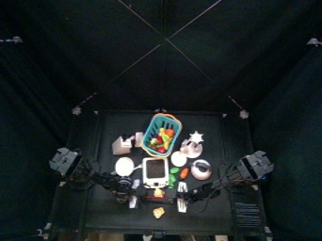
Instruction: Drop knife onto stove
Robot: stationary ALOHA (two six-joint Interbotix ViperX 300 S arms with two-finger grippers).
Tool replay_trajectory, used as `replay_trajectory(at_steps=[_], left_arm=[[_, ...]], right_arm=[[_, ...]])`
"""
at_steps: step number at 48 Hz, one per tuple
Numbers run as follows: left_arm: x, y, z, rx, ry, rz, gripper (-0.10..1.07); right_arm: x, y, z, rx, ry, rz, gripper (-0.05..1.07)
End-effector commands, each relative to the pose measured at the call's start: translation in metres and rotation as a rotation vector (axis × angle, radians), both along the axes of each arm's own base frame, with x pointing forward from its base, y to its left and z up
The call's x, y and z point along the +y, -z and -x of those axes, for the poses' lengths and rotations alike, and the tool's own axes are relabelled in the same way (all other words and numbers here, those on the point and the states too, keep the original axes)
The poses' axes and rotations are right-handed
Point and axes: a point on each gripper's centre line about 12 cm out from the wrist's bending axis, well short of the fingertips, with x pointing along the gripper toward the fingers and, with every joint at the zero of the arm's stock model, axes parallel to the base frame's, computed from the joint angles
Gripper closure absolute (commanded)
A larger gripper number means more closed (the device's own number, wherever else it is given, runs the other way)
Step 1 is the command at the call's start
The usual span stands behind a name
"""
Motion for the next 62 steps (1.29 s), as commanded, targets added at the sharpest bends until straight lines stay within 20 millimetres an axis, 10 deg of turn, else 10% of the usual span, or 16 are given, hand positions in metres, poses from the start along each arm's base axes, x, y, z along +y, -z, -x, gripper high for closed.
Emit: replay_trajectory(at_steps=[1, 32, 48, 62], left_arm=[[-0.004, -0.017, -0.01, -0.054, 0.001, 0.02, 0.5], [0.018, -0.041, -0.014, -0.141, -0.079, 0.051, 0.12], [0.051, -0.064, 0.006, -0.29, -0.132, 0.02, 0.11], [0.065, -0.081, 0.034, -0.383, -0.155, 0.019, 0.11]], right_arm=[[0.001, -0.02, -0.006, -0.054, -0.002, -0.02, 0.83], [-0.006, -0.034, 0.016, -0.069, 0.007, -0.036, 0.83], [-0.02, -0.038, 0.042, -0.058, 0.045, -0.058, 0.83], [-0.085, -0.042, 0.025, -0.079, 0.245, -0.063, 0.83]])
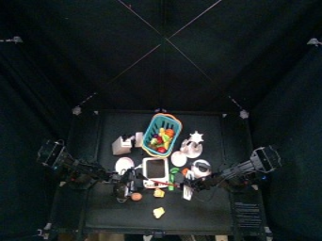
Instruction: Drop knife onto stove
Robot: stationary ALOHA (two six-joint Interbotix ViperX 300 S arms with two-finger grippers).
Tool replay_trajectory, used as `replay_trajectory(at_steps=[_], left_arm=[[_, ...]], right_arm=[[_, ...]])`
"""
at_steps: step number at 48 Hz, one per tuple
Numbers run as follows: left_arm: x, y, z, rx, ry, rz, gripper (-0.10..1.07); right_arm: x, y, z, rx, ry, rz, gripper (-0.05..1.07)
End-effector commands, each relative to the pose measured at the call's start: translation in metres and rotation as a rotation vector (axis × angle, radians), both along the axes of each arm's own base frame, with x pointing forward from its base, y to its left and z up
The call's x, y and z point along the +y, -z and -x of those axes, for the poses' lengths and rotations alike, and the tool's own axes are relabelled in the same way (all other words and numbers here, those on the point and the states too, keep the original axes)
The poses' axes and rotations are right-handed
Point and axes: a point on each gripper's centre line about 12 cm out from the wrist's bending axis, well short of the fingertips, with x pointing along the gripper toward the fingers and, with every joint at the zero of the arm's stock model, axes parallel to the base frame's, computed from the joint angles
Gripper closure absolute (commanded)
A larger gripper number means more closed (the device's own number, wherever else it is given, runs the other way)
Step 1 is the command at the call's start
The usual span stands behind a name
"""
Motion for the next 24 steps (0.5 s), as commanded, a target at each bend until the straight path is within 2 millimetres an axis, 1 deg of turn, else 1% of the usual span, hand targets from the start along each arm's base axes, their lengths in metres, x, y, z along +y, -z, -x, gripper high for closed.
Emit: replay_trajectory(at_steps=[1, 4, 9, 24], left_arm=[[0.003, -0.011, 0.001, -0.045, -0.007, 0.003, 0.11], [0.004, -0.01, 0.001, -0.043, -0.01, 0.0, 0.11], [0.006, -0.009, 0.001, -0.04, -0.006, -0.015, 0.11], [0.007, -0.006, 0.003, -0.037, 0.016, -0.055, 0.11]], right_arm=[[-0.026, -0.011, -0.008, -0.045, 0.077, -0.017, 0.83], [-0.037, -0.01, -0.012, -0.053, 0.108, -0.025, 0.82], [-0.046, -0.007, -0.018, -0.069, 0.125, -0.042, 0.82], [-0.043, 0.007, -0.022, -0.048, 0.146, -0.091, 0.81]])
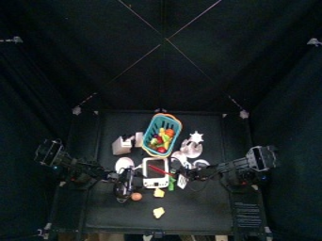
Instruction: Drop knife onto stove
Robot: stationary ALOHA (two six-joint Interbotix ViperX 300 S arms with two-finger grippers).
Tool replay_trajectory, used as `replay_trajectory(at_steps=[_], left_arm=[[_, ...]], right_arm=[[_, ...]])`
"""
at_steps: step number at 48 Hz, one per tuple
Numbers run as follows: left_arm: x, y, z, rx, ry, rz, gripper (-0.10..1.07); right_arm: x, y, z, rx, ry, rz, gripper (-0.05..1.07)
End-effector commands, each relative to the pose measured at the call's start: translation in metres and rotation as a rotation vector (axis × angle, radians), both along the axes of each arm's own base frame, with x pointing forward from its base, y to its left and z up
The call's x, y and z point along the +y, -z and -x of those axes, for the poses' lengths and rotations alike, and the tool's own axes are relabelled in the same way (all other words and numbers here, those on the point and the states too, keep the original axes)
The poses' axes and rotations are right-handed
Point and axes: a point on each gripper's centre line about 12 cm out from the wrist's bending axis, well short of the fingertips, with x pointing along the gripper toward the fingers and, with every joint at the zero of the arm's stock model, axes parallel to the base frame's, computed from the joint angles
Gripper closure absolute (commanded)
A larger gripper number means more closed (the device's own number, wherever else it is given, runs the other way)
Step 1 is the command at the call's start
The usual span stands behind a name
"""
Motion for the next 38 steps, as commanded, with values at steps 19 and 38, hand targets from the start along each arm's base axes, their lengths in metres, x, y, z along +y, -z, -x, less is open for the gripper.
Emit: replay_trajectory(at_steps=[19, 38], left_arm=[[0.006, -0.001, 0.0, -0.008, -0.016, -0.004, 0.11], [0.006, 0.001, 0.002, -0.002, -0.016, -0.005, 0.11]], right_arm=[[-0.01, -0.002, -0.016, -0.021, 0.043, -0.022, 0.64], [-0.017, -0.005, -0.019, -0.03, 0.057, -0.017, 0.43]])
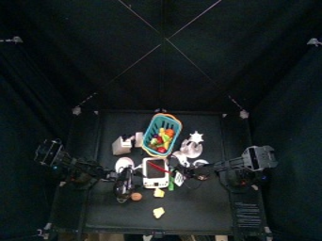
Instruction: Drop knife onto stove
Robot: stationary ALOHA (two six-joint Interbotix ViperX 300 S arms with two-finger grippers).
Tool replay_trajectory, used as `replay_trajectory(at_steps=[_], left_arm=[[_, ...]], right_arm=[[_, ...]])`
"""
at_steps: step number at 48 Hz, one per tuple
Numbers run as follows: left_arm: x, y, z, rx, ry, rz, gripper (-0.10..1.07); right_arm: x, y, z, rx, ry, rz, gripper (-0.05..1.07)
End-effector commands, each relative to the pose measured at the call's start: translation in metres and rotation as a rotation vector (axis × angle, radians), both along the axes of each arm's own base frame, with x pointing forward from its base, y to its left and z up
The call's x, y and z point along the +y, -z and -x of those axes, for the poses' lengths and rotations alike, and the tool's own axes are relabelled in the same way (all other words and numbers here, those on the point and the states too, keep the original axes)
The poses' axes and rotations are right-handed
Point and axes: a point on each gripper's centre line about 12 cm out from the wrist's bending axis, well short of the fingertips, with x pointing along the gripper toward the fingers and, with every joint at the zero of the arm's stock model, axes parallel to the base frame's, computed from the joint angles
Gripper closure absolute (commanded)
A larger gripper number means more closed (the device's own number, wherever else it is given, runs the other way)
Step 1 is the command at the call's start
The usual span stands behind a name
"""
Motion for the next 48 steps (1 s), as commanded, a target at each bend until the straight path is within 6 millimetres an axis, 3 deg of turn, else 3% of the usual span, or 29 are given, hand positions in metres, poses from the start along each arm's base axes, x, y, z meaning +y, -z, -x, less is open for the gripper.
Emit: replay_trajectory(at_steps=[1, 14, 48], left_arm=[[0.001, -0.005, -0.003, -0.021, -0.004, 0.0, 0.11], [0.001, -0.005, -0.002, -0.021, -0.004, 0.0, 0.11], [0.0, -0.004, -0.002, -0.017, -0.003, 0.003, 0.11]], right_arm=[[-0.002, -0.014, -0.008, -0.047, 0.001, -0.001, 0.42], [-0.006, -0.014, -0.009, -0.043, 0.015, 0.001, 0.3], [-0.007, -0.024, -0.016, -0.038, 0.004, 0.051, 0.29]])
